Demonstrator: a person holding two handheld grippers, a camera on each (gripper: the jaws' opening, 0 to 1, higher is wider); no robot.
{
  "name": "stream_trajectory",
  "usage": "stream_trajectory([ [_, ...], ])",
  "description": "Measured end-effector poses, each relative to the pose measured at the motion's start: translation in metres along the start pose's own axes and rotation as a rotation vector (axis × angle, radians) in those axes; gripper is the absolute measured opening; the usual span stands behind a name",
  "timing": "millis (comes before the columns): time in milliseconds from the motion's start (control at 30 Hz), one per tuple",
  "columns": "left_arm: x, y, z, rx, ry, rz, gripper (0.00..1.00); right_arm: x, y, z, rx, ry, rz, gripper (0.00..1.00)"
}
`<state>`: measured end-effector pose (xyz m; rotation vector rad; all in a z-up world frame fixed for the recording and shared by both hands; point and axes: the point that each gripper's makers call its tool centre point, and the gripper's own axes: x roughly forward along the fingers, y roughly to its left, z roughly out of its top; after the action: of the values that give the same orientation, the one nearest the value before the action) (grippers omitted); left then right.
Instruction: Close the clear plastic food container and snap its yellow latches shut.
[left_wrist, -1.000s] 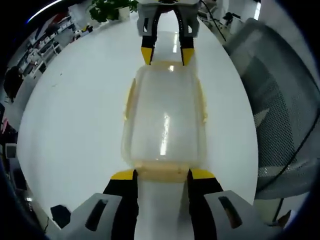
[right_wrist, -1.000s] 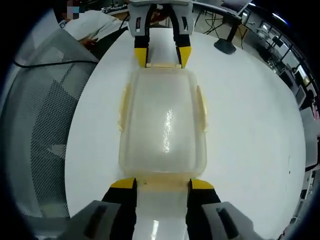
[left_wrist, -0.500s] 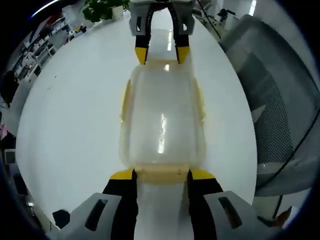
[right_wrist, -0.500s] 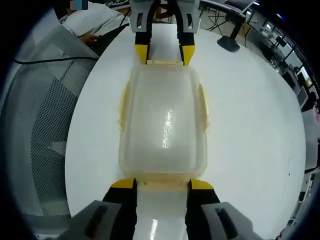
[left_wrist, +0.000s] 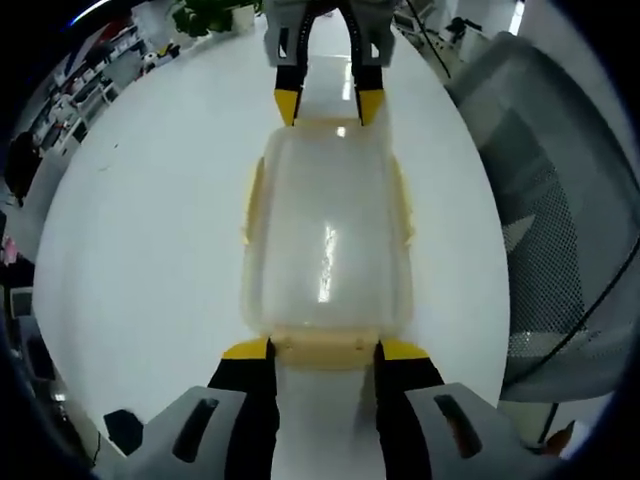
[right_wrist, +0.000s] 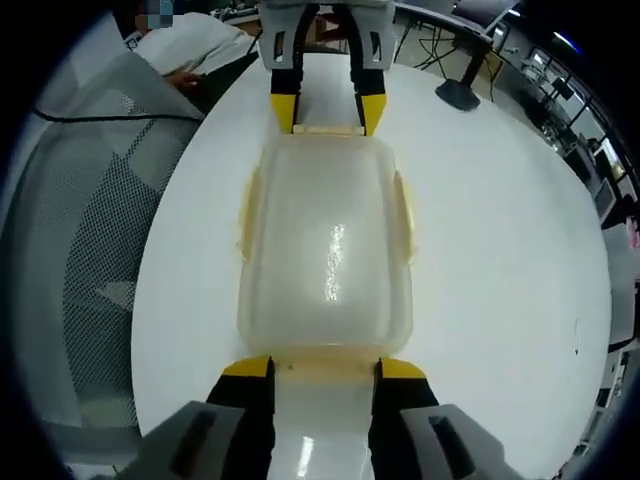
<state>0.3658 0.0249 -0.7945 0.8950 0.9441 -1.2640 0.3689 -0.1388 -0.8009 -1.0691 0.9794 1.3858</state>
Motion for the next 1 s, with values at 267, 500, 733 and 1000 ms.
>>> stream_trajectory([
  [267,-0.023,0.008,0.009,0.005,-0.001,0.029,0.35,-0.031,-0.007,0.009,-0.008,-0.053,-0.031,0.34],
  [500,-0.031,0.001,0.019,0.005,-0.002,0.034,0.35,-0.049,-0.001,0.007,-0.017,-0.062,-0.039,0.34],
  [733,-0.043,-0.006,0.041,0.003,-0.024,0.031,0.35,-0.073,0.006,-0.003,-0.023,-0.063,-0.037,0.34],
  [1000,-0.043,-0.009,0.066,0.018,-0.027,0.035,0.35,-0.089,0.014,-0.023,-0.010,-0.062,-0.047,0.34],
])
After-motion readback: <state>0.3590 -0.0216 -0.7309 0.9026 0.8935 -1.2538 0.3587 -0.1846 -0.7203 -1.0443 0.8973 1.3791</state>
